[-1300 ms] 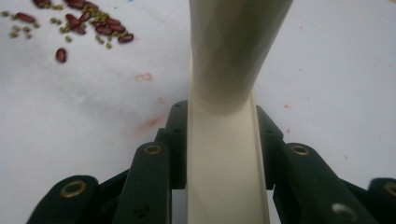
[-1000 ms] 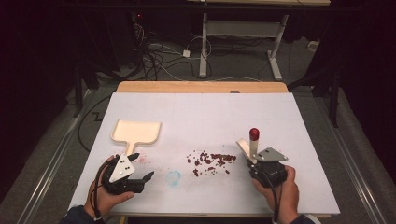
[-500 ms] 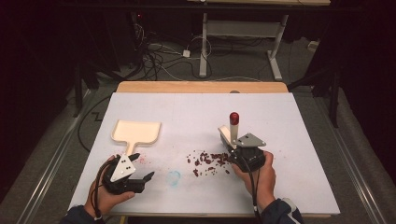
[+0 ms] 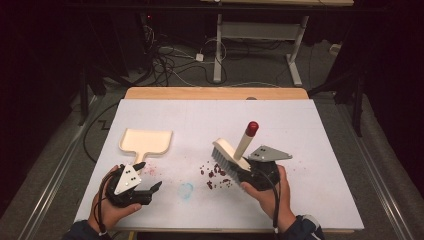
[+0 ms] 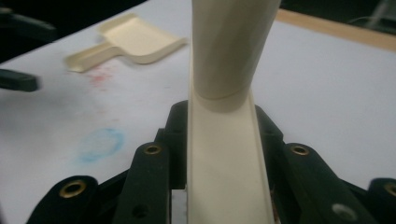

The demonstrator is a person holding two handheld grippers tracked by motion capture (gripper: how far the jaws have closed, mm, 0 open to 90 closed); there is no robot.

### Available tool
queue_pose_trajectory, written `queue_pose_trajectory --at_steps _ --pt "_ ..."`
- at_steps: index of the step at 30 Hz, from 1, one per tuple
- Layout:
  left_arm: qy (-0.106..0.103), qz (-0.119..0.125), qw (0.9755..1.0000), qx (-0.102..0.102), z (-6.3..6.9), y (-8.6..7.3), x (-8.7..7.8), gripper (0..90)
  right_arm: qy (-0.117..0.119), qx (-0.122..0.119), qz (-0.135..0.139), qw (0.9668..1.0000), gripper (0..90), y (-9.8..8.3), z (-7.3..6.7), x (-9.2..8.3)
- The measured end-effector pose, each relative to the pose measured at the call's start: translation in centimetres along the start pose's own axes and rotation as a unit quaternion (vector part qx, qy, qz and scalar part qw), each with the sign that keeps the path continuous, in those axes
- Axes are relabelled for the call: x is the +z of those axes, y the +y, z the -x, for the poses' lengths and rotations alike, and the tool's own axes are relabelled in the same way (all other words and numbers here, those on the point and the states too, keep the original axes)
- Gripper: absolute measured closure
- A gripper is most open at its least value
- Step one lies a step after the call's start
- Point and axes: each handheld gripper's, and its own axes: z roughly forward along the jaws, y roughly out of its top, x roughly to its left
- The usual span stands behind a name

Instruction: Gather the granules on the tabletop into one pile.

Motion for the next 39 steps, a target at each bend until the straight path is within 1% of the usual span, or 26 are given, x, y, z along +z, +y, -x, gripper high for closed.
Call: queue_pose_trajectory --at_steps 3,6,9,10,11,12,13,15,16,17,18,19,20,23,24,27,32,35,39 --pt "0.007 0.002 1.0000 -0.004 -0.3 -0.1 -0.2 20.6 0.044 -0.002 -0.001 0.9990 67.1 0.1 -1.6 1.1" --pt "0.014 0.008 0.9998 -0.010 -0.6 -0.2 -0.4 20.6 0.078 0.004 -0.006 0.9969 67.1 0.1 -3.3 2.5" --pt "0.018 0.010 0.9997 -0.014 -0.8 -0.3 -0.7 20.6 0.106 0.008 -0.017 0.9942 67.2 -0.1 -4.9 4.2" --pt "0.017 0.007 0.9996 -0.021 -0.8 -0.4 -0.7 20.6 0.113 0.008 -0.020 0.9933 67.2 -0.3 -5.4 4.8" --pt "0.018 0.011 0.9996 -0.016 -0.9 -0.4 -0.7 20.6 0.116 0.004 -0.023 0.9930 67.2 -0.4 -6.0 5.3" --pt "0.019 0.010 0.9997 -0.015 -0.9 -0.4 -0.7 20.6 0.115 -0.001 -0.026 0.9930 67.2 -0.6 -6.4 5.9" --pt "0.018 0.010 0.9997 -0.016 -0.9 -0.4 -0.7 20.6 0.110 -0.005 -0.030 0.9935 67.2 -0.8 -6.7 6.5" --pt "0.017 0.011 0.9997 -0.016 -0.8 -0.4 -0.7 20.6 0.099 0.006 -0.034 0.9945 67.2 -1.1 -7.0 7.4" --pt "0.014 0.006 0.9997 -0.019 -0.7 -0.5 -0.7 20.6 0.090 0.003 -0.028 0.9955 67.2 -1.2 -6.9 7.5" --pt "0.012 0.005 0.9997 -0.019 -0.7 -0.5 -0.7 20.6 0.073 -0.009 -0.028 0.9969 67.2 -1.2 -6.8 7.5" --pt "0.012 0.004 0.9998 -0.018 -0.6 -0.5 -0.6 20.6 0.066 -0.012 -0.030 0.9973 67.1 -1.2 -6.5 7.5" --pt "0.011 0.003 0.9998 -0.018 -0.6 -0.5 -0.6 20.6 0.060 -0.005 -0.030 0.9978 67.1 -1.2 -6.1 7.5" --pt "0.011 0.004 0.9999 -0.012 -0.6 -0.5 -0.5 20.6 0.050 0.003 -0.030 0.9983 67.0 -1.3 -5.6 7.5" --pt "0.009 0.002 0.9999 -0.009 -0.5 -0.4 -0.4 20.6 0.028 0.025 -0.036 0.9986 66.4 -1.7 -4.3 7.4" --pt "0.008 0.003 0.9999 -0.008 -0.4 -0.4 -0.3 20.6 0.020 0.026 -0.034 0.9989 66.3 -1.7 -3.8 7.3" --pt "0.006 0.000 1.0000 -0.005 -0.3 -0.4 -0.2 20.6 0.002 0.042 -0.035 0.9985 66.3 -1.8 -2.8 6.8" --pt "0.001 -0.004 1.0000 -0.003 -0.1 -0.4 -0.1 20.6 -0.030 0.054 -0.032 0.9976 66.4 -1.9 -1.2 6.0" --pt "0.000 -0.006 1.0000 -0.002 -0.1 -0.4 0.0 20.6 -0.040 0.070 -0.032 0.9963 66.4 -2.0 -0.3 5.6" --pt "-0.004 -0.008 1.0000 0.001 0.1 -0.4 0.0 20.6 -0.058 0.072 -0.029 0.9953 66.5 -2.1 0.4 5.0"
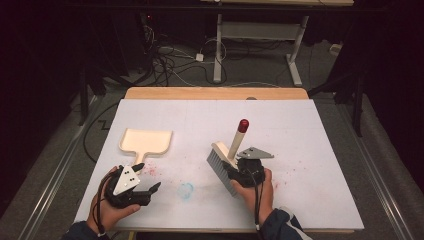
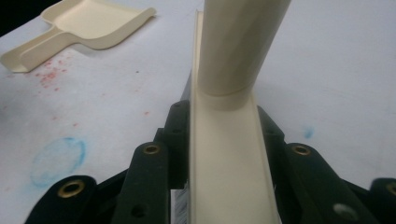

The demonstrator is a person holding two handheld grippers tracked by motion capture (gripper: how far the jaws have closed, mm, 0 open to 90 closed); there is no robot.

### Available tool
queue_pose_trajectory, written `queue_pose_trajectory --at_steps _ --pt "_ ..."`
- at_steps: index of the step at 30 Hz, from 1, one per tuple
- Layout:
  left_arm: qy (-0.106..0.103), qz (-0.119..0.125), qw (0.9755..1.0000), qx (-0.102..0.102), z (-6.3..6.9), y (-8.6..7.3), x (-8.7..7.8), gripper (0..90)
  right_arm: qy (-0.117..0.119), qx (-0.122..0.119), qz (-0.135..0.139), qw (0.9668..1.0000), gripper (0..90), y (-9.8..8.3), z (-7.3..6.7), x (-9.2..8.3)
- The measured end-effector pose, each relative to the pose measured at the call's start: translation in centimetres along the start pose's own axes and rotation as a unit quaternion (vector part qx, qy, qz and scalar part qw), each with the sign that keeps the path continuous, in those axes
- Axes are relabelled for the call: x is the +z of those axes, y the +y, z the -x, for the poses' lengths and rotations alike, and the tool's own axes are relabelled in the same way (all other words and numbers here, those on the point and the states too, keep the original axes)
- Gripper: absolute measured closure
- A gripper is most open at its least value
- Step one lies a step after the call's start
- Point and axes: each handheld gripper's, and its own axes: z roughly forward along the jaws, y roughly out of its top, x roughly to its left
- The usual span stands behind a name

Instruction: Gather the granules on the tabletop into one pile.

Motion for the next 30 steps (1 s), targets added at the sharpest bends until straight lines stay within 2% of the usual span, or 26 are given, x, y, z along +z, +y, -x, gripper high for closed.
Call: queue_pose_trajectory --at_steps 7,10,13,16,18,19,22,24,25,26,28,29,30 --pt "-0.008 -0.006 1.0000 -0.001 0.2 0.0 0.2 20.6 -0.006 0.008 0.008 0.9999 67.1 0.3 1.4 -1.1" --pt "-0.005 -0.004 1.0000 0.006 0.1 0.0 0.2 20.6 0.014 -0.001 0.020 0.9997 67.0 0.8 1.8 -2.0" --pt "-0.005 -0.006 0.9999 0.006 0.1 0.0 0.3 20.6 0.045 -0.031 0.028 0.9981 67.0 1.4 2.0 -3.1" --pt "-0.008 -0.011 0.9999 0.004 0.2 0.0 0.3 20.6 0.080 -0.077 0.030 0.9934 67.0 1.7 2.4 -4.4" --pt "-0.004 -0.010 0.9999 0.010 0.2 0.0 0.4 20.6 0.099 -0.116 0.037 0.9875 67.0 1.7 2.8 -5.3" --pt "-0.006 -0.013 0.9999 0.006 0.2 0.0 0.4 20.6 0.118 -0.141 0.034 0.9824 67.0 1.6 3.0 -5.6" --pt "-0.006 -0.017 0.9998 0.010 0.3 0.1 0.5 20.6 0.162 -0.216 0.027 0.9624 67.0 0.8 3.6 -6.3" --pt "-0.006 -0.019 0.9997 0.014 0.4 0.1 0.6 20.6 0.191 -0.234 0.012 0.9531 66.8 0.0 4.1 -6.3" --pt "-0.006 -0.021 0.9996 0.016 0.4 0.1 0.6 20.6 0.208 -0.248 0.003 0.9461 66.8 -0.5 4.4 -6.3" --pt "-0.006 -0.021 0.9996 0.017 0.5 0.1 0.6 20.6 0.219 -0.259 -0.005 0.9407 66.9 -0.9 4.7 -6.2" --pt "-0.006 -0.022 0.9995 0.019 0.5 0.1 0.7 20.6 0.236 -0.273 -0.019 0.9325 66.9 -1.8 5.3 -6.3" --pt "-0.007 -0.023 0.9995 0.020 0.5 0.1 0.7 20.6 0.249 -0.280 -0.020 0.9268 66.9 -2.1 5.6 -6.5" --pt "-0.007 -0.023 0.9995 0.020 0.5 0.1 0.7 20.6 0.256 -0.285 -0.022 0.9236 66.8 -2.4 6.0 -6.6"
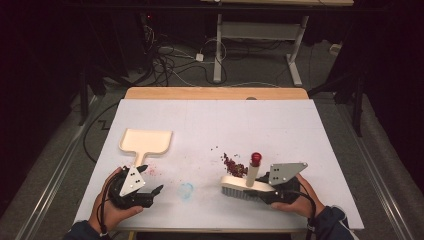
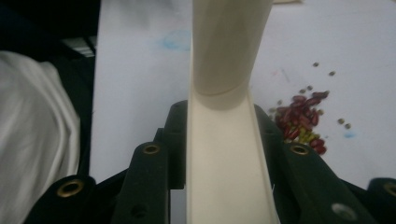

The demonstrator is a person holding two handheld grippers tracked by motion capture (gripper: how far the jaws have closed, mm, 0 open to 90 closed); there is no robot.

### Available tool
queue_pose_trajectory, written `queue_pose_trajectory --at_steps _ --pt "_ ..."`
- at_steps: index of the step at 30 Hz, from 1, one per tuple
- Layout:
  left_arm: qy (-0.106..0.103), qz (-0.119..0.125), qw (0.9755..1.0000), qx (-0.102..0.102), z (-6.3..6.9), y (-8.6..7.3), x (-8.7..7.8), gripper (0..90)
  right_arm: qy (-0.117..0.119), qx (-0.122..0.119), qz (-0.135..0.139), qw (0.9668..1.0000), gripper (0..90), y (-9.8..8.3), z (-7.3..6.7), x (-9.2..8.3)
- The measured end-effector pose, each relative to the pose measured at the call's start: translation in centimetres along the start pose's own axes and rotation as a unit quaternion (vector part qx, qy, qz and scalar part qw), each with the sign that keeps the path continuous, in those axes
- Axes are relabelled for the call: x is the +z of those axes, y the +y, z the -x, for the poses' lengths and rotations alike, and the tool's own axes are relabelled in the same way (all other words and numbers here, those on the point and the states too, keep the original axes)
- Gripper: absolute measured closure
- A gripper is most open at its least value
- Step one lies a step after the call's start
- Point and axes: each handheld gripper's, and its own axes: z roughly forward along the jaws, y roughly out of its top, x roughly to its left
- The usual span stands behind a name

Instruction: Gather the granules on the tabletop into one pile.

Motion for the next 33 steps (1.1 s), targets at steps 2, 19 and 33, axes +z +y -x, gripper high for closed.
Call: queue_pose_trajectory --at_steps 2,19,33 --pt "0.000 -0.001 1.0000 0.001 0.0 0.0 0.0 20.6 0.009 -0.003 0.009 0.9999 66.9 -0.8 0.3 -0.4" --pt "-0.008 -0.013 0.9998 0.010 0.2 0.3 0.8 20.6 0.044 -0.023 0.039 0.9980 65.7 0.6 6.5 2.7" --pt "-0.009 -0.013 0.9998 0.010 0.2 0.3 0.7 20.6 -0.004 -0.010 0.093 0.9957 66.7 2.8 6.3 1.7"
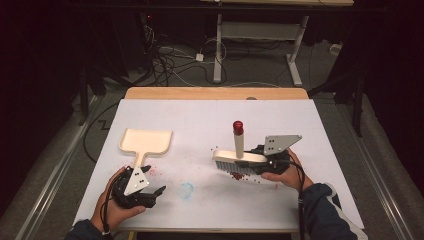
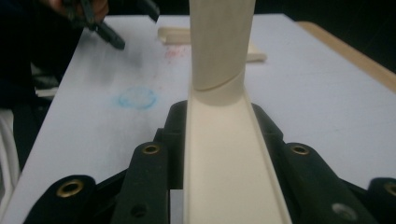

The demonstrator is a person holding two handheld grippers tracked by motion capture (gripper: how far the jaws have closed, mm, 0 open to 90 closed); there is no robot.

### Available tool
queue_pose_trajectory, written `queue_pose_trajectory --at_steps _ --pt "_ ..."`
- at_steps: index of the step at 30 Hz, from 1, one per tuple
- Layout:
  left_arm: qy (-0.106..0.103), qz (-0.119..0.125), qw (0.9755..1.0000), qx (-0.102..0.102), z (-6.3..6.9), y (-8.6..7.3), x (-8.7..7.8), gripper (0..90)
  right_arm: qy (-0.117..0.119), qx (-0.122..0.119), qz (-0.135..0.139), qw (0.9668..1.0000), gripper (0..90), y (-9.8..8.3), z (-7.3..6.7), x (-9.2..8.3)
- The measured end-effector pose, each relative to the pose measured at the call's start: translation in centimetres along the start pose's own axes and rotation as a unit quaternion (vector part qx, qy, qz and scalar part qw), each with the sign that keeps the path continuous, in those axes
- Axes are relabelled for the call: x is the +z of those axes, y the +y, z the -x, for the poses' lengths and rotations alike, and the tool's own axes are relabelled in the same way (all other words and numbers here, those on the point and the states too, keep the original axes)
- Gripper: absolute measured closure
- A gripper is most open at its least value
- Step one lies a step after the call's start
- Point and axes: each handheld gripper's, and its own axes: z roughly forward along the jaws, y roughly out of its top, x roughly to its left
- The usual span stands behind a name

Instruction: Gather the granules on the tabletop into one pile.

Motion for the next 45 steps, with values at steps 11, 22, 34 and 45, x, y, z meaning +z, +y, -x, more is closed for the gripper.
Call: queue_pose_trajectory --at_steps 11,22,34,45 --pt "-0.002 -0.001 1.0000 -0.004 -0.2 0.0 0.2 20.6 -0.130 0.041 -0.011 0.9906 67.0 0.7 2.2 1.0" --pt "-0.006 -0.003 1.0000 -0.004 -0.4 0.0 0.4 20.5 -0.148 0.046 -0.028 0.9875 67.0 1.4 6.7 6.6" --pt "-0.009 -0.008 0.9999 0.007 -0.3 0.0 0.6 20.6 -0.071 0.015 -0.044 0.9964 67.1 0.8 5.8 8.6" --pt "-0.009 -0.011 0.9999 0.009 -0.1 0.1 0.7 20.6 -0.006 -0.027 -0.063 0.9976 67.1 -1.0 4.4 4.1"
